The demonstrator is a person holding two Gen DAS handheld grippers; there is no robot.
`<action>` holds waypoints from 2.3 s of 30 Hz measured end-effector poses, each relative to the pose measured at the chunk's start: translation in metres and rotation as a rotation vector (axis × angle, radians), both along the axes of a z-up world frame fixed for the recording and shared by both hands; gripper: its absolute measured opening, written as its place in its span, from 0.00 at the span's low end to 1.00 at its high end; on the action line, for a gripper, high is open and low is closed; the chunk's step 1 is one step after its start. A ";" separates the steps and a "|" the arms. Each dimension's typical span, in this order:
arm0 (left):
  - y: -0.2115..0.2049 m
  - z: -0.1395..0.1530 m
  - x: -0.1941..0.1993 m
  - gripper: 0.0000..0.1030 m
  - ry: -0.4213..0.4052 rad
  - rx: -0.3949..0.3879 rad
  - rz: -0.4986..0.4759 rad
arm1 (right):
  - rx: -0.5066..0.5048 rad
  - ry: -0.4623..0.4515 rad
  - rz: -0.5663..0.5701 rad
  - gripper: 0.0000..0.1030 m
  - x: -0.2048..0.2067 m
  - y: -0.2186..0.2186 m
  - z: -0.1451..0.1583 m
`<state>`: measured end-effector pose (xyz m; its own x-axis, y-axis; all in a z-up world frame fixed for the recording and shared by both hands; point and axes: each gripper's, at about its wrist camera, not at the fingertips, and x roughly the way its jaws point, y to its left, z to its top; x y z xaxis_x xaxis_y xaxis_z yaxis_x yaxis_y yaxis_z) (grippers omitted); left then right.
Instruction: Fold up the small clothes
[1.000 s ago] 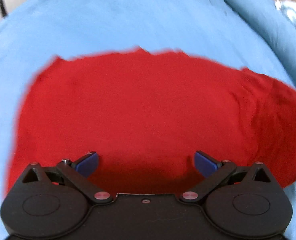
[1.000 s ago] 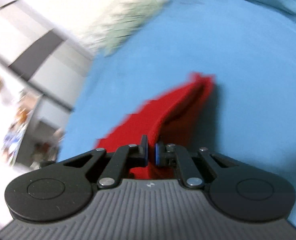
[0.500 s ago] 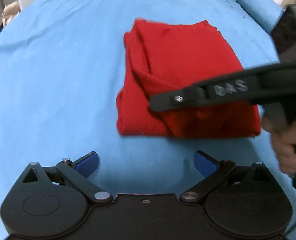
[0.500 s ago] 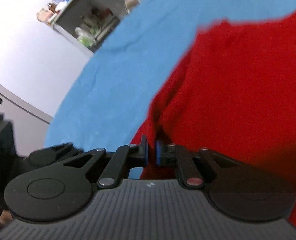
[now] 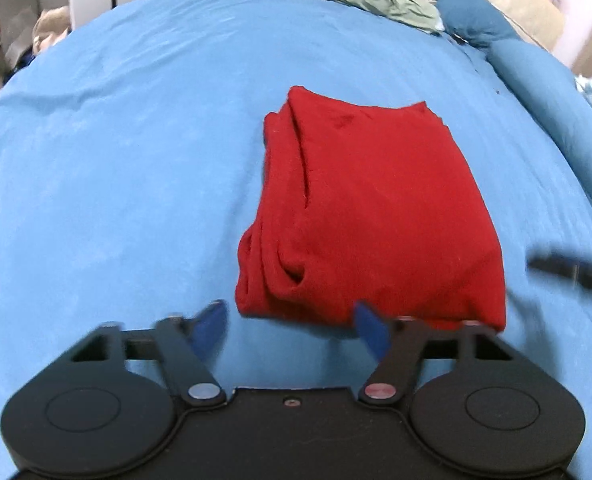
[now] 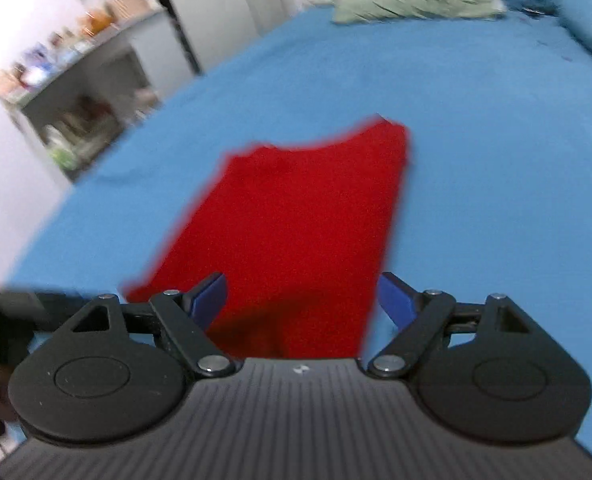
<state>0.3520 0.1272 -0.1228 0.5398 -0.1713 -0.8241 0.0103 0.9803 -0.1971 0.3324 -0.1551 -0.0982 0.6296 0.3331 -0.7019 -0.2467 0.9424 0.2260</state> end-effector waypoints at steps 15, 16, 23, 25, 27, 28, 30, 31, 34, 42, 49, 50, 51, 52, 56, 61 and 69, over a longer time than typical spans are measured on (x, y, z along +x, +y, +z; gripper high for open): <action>0.004 0.027 0.018 0.09 -0.123 -0.010 0.053 | -0.152 0.021 -0.107 0.95 -0.027 0.027 -0.062; 0.003 0.024 0.018 0.09 -0.121 0.003 0.040 | -0.157 0.017 -0.110 0.95 -0.025 0.029 -0.064; 0.001 0.007 0.014 0.10 -0.099 0.022 0.016 | -0.150 -0.013 -0.145 0.94 -0.015 0.033 -0.074; 0.001 0.007 0.012 0.10 -0.098 0.019 0.019 | -0.147 -0.025 -0.149 0.94 -0.014 0.035 -0.074; 0.001 0.008 0.011 0.10 -0.098 0.022 0.016 | -0.164 -0.022 -0.169 0.93 -0.013 0.036 -0.076; 0.000 0.009 0.011 0.10 -0.098 0.023 0.014 | -0.156 -0.027 -0.180 0.93 -0.013 0.034 -0.075; 0.000 0.010 0.011 0.10 -0.102 0.026 0.011 | -0.176 -0.037 -0.219 0.92 -0.012 0.031 -0.075; 0.000 0.010 0.011 0.11 -0.102 0.024 0.011 | -0.205 -0.036 -0.241 0.92 -0.013 0.029 -0.074; 0.002 0.001 0.010 0.16 -0.082 0.045 0.012 | -0.251 -0.031 -0.307 0.92 -0.022 0.013 -0.076; 0.006 -0.021 0.007 0.35 -0.023 0.124 -0.001 | -0.230 0.036 -0.196 0.93 -0.028 -0.015 -0.072; 0.008 0.030 0.019 0.80 -0.099 0.147 -0.010 | -0.019 0.114 -0.082 1.00 0.003 -0.041 -0.011; 0.010 0.035 0.027 0.96 -0.109 0.118 -0.017 | 0.036 0.155 -0.062 1.00 0.016 -0.044 -0.005; 0.013 0.039 0.037 0.99 -0.117 0.083 -0.027 | 0.078 0.187 -0.057 1.00 0.029 -0.044 0.000; 0.016 0.042 0.047 0.99 -0.121 0.050 -0.034 | 0.125 0.222 -0.056 1.00 0.043 -0.045 0.003; 0.022 0.026 0.103 0.98 -0.027 -0.055 -0.080 | 0.238 0.337 -0.066 1.00 0.104 -0.042 -0.006; 0.022 -0.013 0.146 0.82 0.094 -0.122 -0.088 | 0.244 0.376 -0.092 1.00 0.153 -0.028 -0.043; 0.010 -0.019 0.155 0.35 0.116 -0.143 -0.105 | 0.227 0.386 -0.074 0.44 0.165 -0.006 -0.069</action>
